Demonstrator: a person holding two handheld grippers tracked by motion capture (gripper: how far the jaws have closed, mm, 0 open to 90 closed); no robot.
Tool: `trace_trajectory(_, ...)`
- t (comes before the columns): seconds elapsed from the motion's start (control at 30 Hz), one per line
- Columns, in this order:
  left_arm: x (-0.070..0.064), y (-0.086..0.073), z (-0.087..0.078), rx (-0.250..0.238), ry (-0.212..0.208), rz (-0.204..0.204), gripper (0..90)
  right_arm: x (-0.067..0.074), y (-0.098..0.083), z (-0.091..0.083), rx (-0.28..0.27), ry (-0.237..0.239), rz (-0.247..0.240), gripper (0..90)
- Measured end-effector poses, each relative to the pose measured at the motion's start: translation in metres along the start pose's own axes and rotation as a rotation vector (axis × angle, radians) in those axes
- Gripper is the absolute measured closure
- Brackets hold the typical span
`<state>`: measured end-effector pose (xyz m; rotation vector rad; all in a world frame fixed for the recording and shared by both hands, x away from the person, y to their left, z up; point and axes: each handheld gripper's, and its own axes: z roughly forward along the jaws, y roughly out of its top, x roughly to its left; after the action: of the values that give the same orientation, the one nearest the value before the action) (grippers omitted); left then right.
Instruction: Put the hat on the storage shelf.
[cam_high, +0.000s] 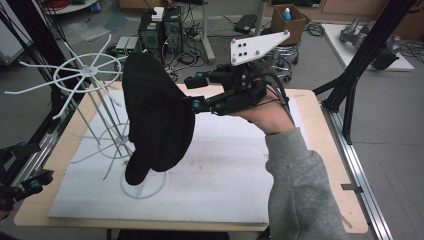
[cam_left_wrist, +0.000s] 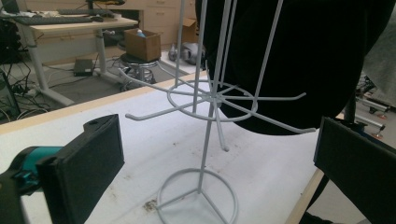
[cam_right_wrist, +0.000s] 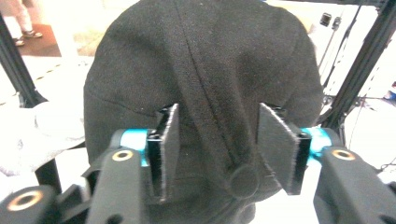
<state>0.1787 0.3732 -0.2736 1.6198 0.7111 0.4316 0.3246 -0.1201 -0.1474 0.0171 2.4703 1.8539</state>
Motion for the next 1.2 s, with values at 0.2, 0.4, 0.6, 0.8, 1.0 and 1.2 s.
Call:
trace_trajectory(0.2, 0.000, 0.000, 0.001, -0.002, -0.002, 0.001, 1.8, -0.001, 0.000, -0.004, -0.035, -0.057, 0.031, 17.2)
trace_trajectory(0.4, 0.001, 0.000, -0.001, -0.009, -0.004, -0.002, 1.8, -0.003, -0.003, -0.005, -0.021, -0.095, 0.067, 3.2)
trace_trajectory(0.6, 0.002, 0.002, 0.000, -0.011, -0.007, 0.001, 1.8, -0.001, -0.008, -0.008, -0.016, -0.120, 0.063, 0.7)
trace_trajectory(0.8, 0.006, 0.005, 0.003, -0.015, -0.017, 0.001, 1.9, 0.000, -0.016, -0.012, -0.004, -0.153, 0.067, 0.7)
trace_trajectory(1.0, 0.008, 0.007, 0.011, -0.012, -0.032, 0.005, 1.8, 0.003, -0.038, -0.022, 0.003, -0.212, 0.080, 0.7)
trace_trajectory(1.2, 0.010, 0.009, 0.020, -0.009, -0.048, 0.007, 1.8, 0.006, -0.063, -0.035, -0.001, -0.280, 0.100, 0.7)
